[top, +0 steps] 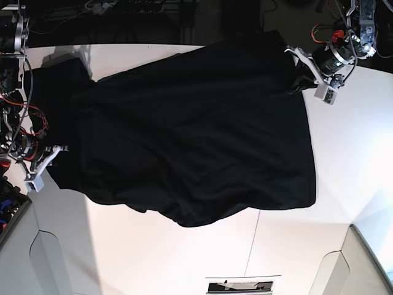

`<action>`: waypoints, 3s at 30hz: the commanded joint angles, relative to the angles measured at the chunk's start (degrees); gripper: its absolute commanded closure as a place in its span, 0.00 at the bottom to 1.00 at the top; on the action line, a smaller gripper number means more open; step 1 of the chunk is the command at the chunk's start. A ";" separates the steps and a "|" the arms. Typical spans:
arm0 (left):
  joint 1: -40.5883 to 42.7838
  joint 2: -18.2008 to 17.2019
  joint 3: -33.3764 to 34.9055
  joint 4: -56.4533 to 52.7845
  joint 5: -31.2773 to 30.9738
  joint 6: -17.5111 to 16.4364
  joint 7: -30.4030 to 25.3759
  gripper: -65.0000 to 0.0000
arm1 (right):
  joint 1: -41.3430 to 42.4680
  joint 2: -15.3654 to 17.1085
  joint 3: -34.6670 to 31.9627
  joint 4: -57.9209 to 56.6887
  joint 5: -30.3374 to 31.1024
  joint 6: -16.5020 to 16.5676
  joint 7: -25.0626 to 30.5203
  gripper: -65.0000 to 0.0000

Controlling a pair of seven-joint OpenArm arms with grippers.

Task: Layout the t-shirt on the table in an organized manner, then fold the t-shirt properly
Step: 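Hold the shirt with both grippers and pull it apart to flatten, then release the shirt with the right gripper and regrasp its hem corner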

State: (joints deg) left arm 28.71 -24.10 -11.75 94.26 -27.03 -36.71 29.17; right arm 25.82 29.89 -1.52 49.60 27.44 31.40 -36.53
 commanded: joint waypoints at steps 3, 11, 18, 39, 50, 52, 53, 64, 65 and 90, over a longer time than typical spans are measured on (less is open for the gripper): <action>1.14 -0.85 -3.10 -0.57 5.40 1.53 7.04 1.00 | -2.99 1.22 0.52 2.80 -1.53 -0.13 -2.32 1.00; 0.98 -1.16 -10.05 -0.57 4.98 1.55 7.26 1.00 | -12.63 1.22 6.29 12.70 0.07 -0.11 -3.48 1.00; -1.92 -6.29 -10.08 -0.59 5.20 4.48 5.20 1.00 | -18.10 1.09 7.19 22.18 4.52 -0.28 -3.63 1.00; -6.19 -11.96 -10.08 1.53 -9.70 0.00 12.02 1.00 | 0.81 -5.33 12.07 21.70 7.45 -1.16 2.19 0.77; -2.45 -11.76 -10.08 1.51 -10.93 0.00 12.22 1.00 | 16.68 -19.61 0.17 -9.42 -0.57 -1.14 12.13 0.54; -2.32 -11.61 -10.08 1.51 -10.93 0.00 12.20 1.00 | 16.87 -21.97 -1.11 -13.09 -2.60 -1.11 13.73 0.54; -2.27 -11.52 -10.08 1.51 -10.95 0.02 12.22 1.00 | 16.83 -22.93 -1.66 -14.36 -3.54 -1.09 13.90 0.54; -1.75 -10.97 -10.08 1.51 -11.17 0.00 12.20 1.00 | 16.13 -23.87 -2.29 -16.65 -4.55 -0.96 13.49 0.63; -1.75 -10.97 -10.08 1.53 -11.56 0.00 12.20 1.00 | 16.02 -23.85 -2.29 -16.65 -4.55 -0.87 13.42 0.73; -1.86 -10.97 -10.08 1.46 -11.76 0.00 11.98 1.00 | 15.61 -10.08 6.91 -0.94 -2.80 0.37 12.24 1.00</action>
State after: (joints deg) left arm 26.98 -34.11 -21.30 94.98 -38.09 -36.47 42.15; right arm 39.51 19.16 5.04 47.35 23.53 31.70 -25.76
